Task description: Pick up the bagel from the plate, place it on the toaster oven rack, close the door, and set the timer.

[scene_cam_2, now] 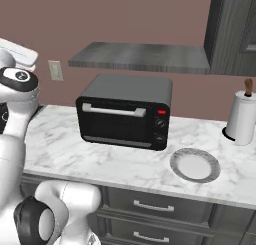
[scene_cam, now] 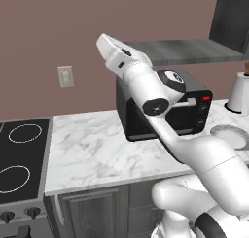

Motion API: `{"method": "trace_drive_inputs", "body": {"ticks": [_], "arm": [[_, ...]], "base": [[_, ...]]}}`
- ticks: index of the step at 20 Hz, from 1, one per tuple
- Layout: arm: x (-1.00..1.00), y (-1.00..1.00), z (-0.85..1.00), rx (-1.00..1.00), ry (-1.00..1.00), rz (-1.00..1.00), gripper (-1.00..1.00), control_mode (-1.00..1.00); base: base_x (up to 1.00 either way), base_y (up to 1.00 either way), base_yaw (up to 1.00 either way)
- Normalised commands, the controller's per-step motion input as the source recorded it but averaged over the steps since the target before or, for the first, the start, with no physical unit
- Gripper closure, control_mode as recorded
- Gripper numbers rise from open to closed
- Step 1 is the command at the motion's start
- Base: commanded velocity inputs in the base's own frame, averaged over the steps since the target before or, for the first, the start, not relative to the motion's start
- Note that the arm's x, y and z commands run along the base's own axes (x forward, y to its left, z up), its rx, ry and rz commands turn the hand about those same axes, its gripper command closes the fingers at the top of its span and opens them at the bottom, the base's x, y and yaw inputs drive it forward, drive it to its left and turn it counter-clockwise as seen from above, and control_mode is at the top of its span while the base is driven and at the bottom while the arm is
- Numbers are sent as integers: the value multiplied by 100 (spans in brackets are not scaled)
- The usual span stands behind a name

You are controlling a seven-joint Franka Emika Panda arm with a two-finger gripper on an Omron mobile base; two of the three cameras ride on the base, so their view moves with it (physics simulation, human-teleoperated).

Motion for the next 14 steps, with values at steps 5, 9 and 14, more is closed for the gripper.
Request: {"method": "trace_drive_inputs", "body": {"ticks": [5,9,14], "arm": [[-11,-7,76,84,0,8,-100,-100],[-21,-40,48,91,0,11,-100,-100],[-31,-69,27,97,2,11,-100,-100]], "base": [[0,0,0],[0,0,0],[0,0,0]]}}
